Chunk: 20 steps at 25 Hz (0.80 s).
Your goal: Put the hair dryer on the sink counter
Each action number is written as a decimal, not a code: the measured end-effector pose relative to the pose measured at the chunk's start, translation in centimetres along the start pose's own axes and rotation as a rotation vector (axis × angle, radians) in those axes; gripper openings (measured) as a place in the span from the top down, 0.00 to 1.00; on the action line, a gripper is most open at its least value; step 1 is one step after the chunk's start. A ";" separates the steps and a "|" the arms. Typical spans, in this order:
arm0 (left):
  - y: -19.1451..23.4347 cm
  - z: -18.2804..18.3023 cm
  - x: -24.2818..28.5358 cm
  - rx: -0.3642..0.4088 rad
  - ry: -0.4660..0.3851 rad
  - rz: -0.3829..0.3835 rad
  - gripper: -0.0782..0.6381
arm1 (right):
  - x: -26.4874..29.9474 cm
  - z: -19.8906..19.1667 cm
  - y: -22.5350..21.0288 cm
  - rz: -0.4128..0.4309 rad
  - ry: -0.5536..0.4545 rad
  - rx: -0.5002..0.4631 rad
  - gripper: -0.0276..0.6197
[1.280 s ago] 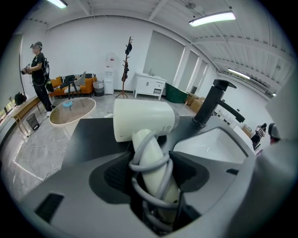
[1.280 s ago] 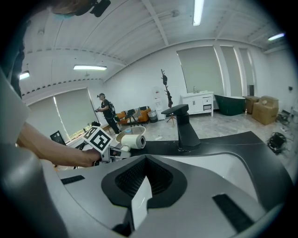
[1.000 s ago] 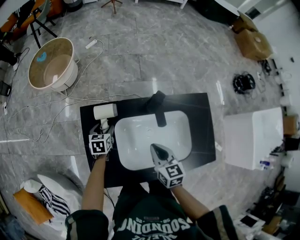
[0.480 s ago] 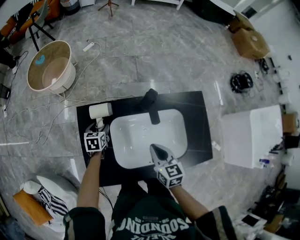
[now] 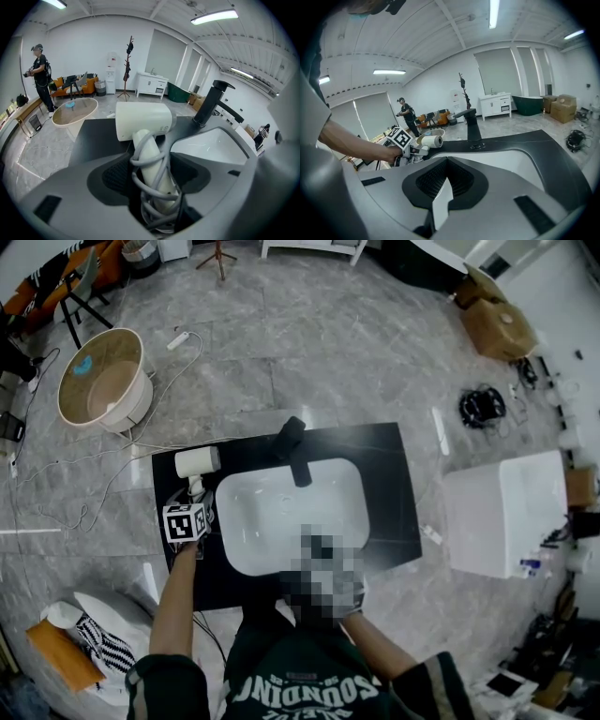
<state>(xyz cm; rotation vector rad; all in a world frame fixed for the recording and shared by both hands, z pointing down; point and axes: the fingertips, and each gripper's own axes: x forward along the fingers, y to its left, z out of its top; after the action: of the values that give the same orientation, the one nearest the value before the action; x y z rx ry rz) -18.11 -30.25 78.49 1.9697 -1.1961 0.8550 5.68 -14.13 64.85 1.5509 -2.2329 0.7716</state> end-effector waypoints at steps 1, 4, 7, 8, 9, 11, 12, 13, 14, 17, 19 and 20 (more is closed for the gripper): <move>-0.1 0.0 -0.3 0.004 -0.001 0.008 0.53 | -0.1 0.1 0.0 0.005 -0.003 0.000 0.96; -0.3 0.2 -1.6 0.019 -0.022 0.029 0.53 | -0.5 0.2 0.0 0.012 -0.005 -0.008 0.96; -0.9 0.2 -3.1 0.034 -0.045 0.040 0.53 | -0.9 0.3 0.1 0.027 -0.007 -0.021 0.96; -1.1 0.1 -3.5 0.036 -0.050 0.042 0.53 | -1.1 0.3 0.1 0.030 -0.012 -0.023 0.96; -1.5 0.0 -4.0 0.037 -0.054 0.042 0.54 | -1.3 0.4 0.0 0.033 -0.016 -0.025 0.96; -2.5 -0.2 -5.0 0.043 -0.060 0.034 0.54 | -1.6 0.6 0.0 0.042 -0.020 -0.030 0.96; -3.2 -0.3 -5.5 0.044 -0.065 0.027 0.54 | -1.7 0.8 0.0 0.047 -0.022 -0.034 0.96; -3.7 -0.4 -6.1 0.044 -0.072 0.021 0.54 | -1.8 1.1 0.0 0.053 -0.026 -0.041 0.96; -4.2 -0.3 -6.7 0.043 -0.081 0.019 0.56 | -1.9 1.4 0.0 0.062 -0.031 -0.050 0.96; -5.5 0.0 -8.9 0.031 -0.128 0.018 0.69 | -2.0 2.5 0.2 0.084 -0.046 -0.074 0.96; -6.4 0.1 -10.3 0.033 -0.151 0.028 0.73 | -2.2 3.1 0.1 0.090 -0.061 -0.085 0.96; -6.7 0.2 -10.9 0.046 -0.159 0.045 0.77 | -2.3 3.6 0.1 0.094 -0.070 -0.092 0.96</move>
<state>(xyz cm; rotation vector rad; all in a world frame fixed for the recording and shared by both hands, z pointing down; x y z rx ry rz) -15.97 -22.88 68.26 2.0871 -1.3264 0.7665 6.57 -14.45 60.70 1.4605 -2.3714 0.6386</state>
